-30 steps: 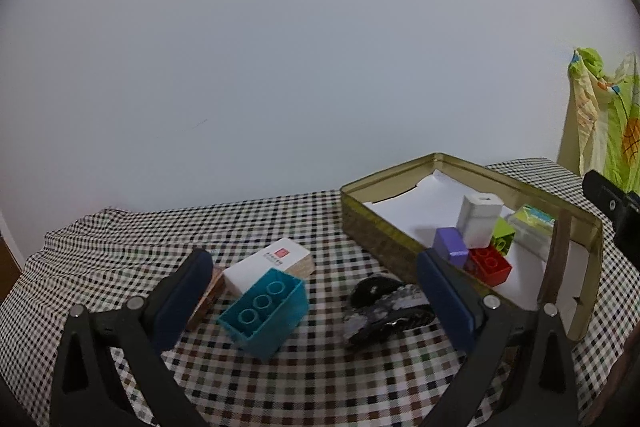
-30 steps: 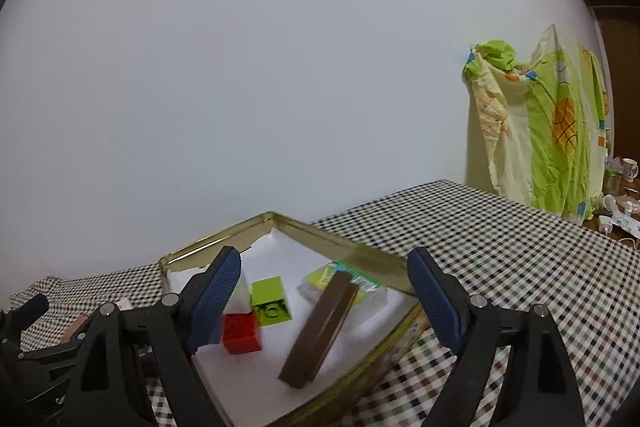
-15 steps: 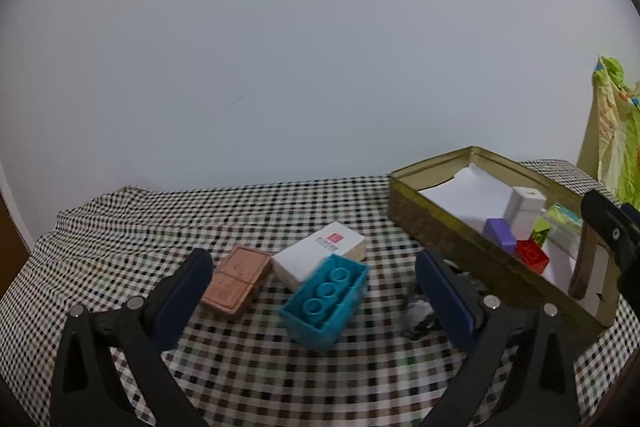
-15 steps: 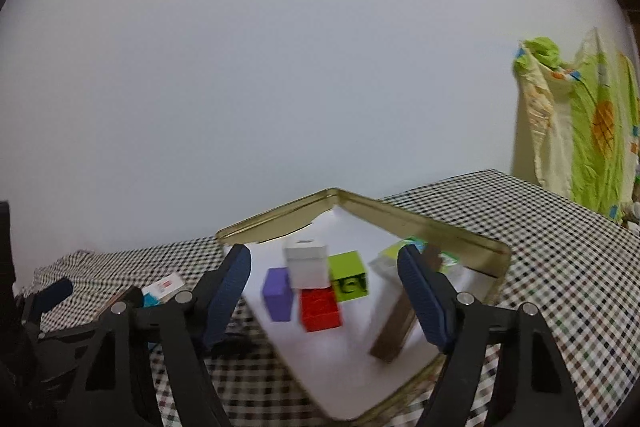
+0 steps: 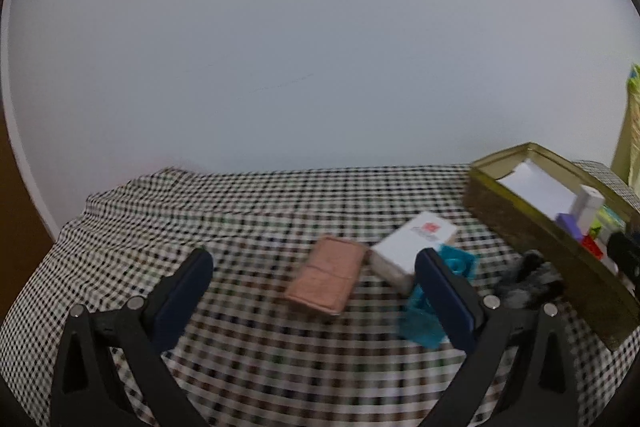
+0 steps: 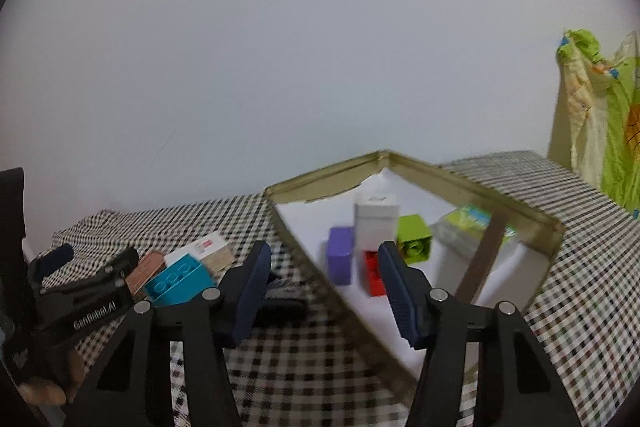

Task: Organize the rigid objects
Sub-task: 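Withdraw both tools from the tray toward the blue brick and toy tank, then grasp the blue lego brick with the left tool while the right tool grasps the black toy tank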

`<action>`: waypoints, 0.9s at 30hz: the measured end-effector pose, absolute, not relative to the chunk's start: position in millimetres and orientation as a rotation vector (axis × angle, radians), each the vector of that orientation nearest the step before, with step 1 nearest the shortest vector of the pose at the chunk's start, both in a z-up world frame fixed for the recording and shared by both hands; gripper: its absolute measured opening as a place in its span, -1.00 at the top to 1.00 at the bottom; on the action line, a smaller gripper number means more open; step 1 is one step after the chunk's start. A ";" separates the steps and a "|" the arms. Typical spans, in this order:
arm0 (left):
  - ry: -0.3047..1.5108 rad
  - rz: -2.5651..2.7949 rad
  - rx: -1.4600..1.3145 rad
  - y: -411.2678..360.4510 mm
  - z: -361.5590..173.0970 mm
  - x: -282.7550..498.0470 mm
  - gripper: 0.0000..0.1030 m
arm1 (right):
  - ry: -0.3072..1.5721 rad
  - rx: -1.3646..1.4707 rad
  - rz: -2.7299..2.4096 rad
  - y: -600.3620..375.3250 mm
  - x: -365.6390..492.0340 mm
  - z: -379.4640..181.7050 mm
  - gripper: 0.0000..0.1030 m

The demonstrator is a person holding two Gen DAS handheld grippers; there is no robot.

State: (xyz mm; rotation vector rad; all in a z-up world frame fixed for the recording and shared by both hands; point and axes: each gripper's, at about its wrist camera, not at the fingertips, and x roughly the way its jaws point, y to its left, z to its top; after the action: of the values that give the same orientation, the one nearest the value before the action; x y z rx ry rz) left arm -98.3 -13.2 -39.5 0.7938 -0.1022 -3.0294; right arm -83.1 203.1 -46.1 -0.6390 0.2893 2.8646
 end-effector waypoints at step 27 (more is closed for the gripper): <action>-0.107 -3.020 0.929 -25.8 -46.2 -108.3 -0.99 | 0.629 -1.130 2.735 189.3 -135.6 -92.9 -0.22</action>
State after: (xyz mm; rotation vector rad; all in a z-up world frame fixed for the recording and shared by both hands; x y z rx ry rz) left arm -108.3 -25.8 -46.2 0.9286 -0.1075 -3.0195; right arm -135.6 189.3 -92.9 -1.1303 0.6290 2.7346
